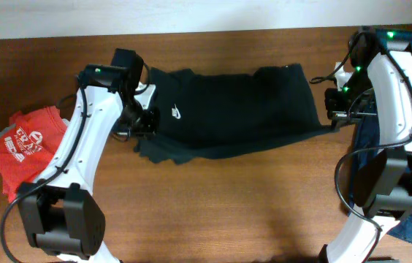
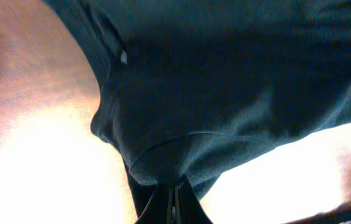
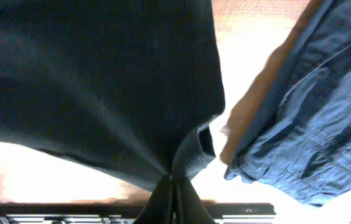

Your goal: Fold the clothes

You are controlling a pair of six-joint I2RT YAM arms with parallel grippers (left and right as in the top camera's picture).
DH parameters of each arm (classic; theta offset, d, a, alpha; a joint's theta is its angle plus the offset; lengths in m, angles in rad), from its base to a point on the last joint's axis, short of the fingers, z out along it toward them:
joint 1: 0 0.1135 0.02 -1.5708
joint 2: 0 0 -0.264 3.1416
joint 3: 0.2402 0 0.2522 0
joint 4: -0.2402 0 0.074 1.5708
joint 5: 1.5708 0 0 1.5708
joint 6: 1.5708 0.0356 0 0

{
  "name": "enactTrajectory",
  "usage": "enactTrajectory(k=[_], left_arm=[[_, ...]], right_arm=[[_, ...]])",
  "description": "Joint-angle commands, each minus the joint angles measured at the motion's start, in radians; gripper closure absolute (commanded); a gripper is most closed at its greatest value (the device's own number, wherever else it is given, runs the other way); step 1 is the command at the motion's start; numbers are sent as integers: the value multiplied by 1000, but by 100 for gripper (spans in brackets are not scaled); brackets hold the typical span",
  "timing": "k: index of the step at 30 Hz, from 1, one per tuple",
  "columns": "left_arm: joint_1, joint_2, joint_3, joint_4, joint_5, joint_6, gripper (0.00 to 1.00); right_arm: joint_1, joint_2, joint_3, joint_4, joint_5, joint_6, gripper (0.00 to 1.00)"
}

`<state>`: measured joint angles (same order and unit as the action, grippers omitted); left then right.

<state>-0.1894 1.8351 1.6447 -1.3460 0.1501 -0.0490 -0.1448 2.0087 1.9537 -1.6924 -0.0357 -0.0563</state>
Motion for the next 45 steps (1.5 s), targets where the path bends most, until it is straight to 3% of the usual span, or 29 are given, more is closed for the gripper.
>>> enactTrajectory(k=[1, 9, 14, 20, 26, 35, 45], left_arm=[[2, 2, -39, -14, 12, -3, 100], [2, 2, -47, -175, 23, -3, 100], [2, 2, -47, -234, 29, -3, 100], [2, 2, -47, -28, 27, -11, 100], [2, 2, -47, 196, -56, -108, 100], [3, 42, -47, 256, -179, -167, 100], [2, 131, -47, 294, -181, -172, 99]], right_arm=[[-8, -10, -87, -6, -9, 12, 96], [-8, -30, -338, 77, -8, 24, 96], [-8, -55, -391, 116, -5, 32, 96], [-8, -91, -349, 245, -9, 31, 96], [-6, -89, -335, 402, -24, 31, 96], [-6, -89, -335, 572, -43, 30, 96], [-5, -74, -336, 668, -43, 27, 96]])
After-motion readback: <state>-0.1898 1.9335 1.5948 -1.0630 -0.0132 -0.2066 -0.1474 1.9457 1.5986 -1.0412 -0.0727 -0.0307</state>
